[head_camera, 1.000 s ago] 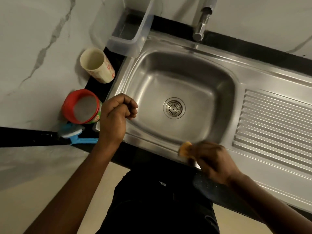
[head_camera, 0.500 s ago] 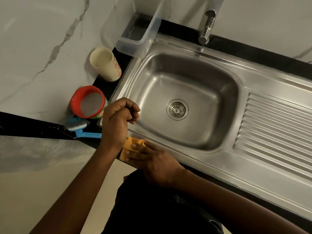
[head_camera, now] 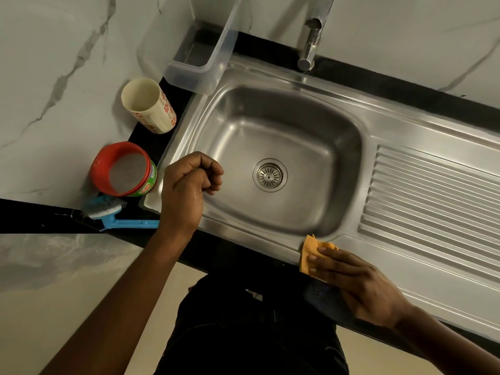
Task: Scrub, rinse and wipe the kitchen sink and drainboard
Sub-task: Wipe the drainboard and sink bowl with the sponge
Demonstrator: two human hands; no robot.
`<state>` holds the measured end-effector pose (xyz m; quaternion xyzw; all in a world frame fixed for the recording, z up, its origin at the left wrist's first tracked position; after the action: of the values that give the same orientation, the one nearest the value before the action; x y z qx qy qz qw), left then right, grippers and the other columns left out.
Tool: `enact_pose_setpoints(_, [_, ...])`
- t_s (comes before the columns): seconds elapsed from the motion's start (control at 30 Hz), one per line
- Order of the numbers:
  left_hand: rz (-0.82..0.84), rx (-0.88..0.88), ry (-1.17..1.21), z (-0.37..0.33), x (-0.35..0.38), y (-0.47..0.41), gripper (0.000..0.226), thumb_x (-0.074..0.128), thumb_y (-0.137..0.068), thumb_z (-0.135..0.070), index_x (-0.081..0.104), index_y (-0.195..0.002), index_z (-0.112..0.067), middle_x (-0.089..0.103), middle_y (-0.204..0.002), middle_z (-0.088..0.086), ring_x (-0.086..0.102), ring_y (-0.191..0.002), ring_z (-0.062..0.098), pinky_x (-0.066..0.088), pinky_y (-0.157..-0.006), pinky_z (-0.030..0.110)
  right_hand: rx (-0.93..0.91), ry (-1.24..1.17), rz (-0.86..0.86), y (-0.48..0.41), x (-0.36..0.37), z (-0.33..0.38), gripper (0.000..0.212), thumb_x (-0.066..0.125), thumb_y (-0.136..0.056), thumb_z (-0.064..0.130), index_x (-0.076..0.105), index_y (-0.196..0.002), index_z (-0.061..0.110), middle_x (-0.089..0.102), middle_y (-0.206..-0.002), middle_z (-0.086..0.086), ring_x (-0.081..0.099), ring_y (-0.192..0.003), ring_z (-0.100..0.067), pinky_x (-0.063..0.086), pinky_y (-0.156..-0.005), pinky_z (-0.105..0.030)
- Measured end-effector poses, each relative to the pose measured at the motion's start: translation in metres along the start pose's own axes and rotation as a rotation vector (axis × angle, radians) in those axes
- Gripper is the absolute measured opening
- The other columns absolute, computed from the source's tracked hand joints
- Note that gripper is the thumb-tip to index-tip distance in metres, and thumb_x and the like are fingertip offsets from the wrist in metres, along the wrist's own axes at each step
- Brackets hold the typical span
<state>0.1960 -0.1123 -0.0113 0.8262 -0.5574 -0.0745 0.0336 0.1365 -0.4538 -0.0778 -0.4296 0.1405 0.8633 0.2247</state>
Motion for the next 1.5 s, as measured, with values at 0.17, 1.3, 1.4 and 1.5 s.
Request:
enact_pose_setpoints(0.17, [0.012,-0.015,0.002,0.008,-0.006,-0.004,0.028,0.042,-0.074,0.003,0.069,-0.084,0.005,0.063,-0.075,0.026,0.060,-0.070,0.026,0.051,-0.060,0.029,0.062,-0.026,-0.017,-0.039,0.016,0.007,0.057,0.047,-0.098,0.012,0.049,-0.154,0.021,0.039,-0.165,0.005,0.032,-0.155,-0.025,0.036,-0.118,-0.057])
enact_pose_setpoints(1.3, [0.064,-0.107,-0.059,0.017,-0.033,-0.060,0.026,0.048,-0.084,-0.009,0.073,-0.088,-0.007,0.076,-0.089,0.006,0.072,-0.088,0.026,0.055,-0.072,0.040,0.970,-1.575,-0.941,-0.371,0.045,-0.089,0.038,0.045,-0.110,0.026,0.054,-0.146,0.032,0.049,-0.069,-0.005,0.048,-0.058,-0.012,0.055,-0.076,-0.028])
enact_pose_setpoints(1.4, [0.071,-0.121,-0.046,0.016,-0.037,-0.066,0.025,0.048,-0.084,-0.010,0.073,-0.089,-0.007,0.076,-0.090,0.007,0.072,-0.090,0.026,0.056,-0.072,0.033,0.998,-1.870,-0.987,-0.414,0.017,-0.117,0.037,0.050,-0.106,0.031,0.061,-0.134,0.011,0.070,-0.088,-0.004,0.064,-0.079,-0.016,0.051,-0.104,-0.042])
enact_pose_setpoints(1.5, [0.092,-0.132,-0.039,0.015,-0.041,-0.067,0.026,0.047,-0.086,-0.011,0.073,-0.090,-0.008,0.077,-0.091,0.006,0.073,-0.091,0.024,0.057,-0.072,0.029,1.049,-1.822,-0.877,-0.438,-0.009,-0.121,0.033,0.050,-0.101,0.034,0.062,-0.118,0.009,0.065,-0.101,-0.010,0.064,-0.086,-0.025,0.057,-0.087,-0.047])
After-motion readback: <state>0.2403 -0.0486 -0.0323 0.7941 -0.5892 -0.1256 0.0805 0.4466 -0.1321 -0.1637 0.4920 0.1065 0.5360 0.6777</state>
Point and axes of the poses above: each hand's wrist, its own y-axis away from the middle knuckle, its own x-axis out of the palm, z = x × y, the point moved 8 cm from there along -y, towards the middle knuckle
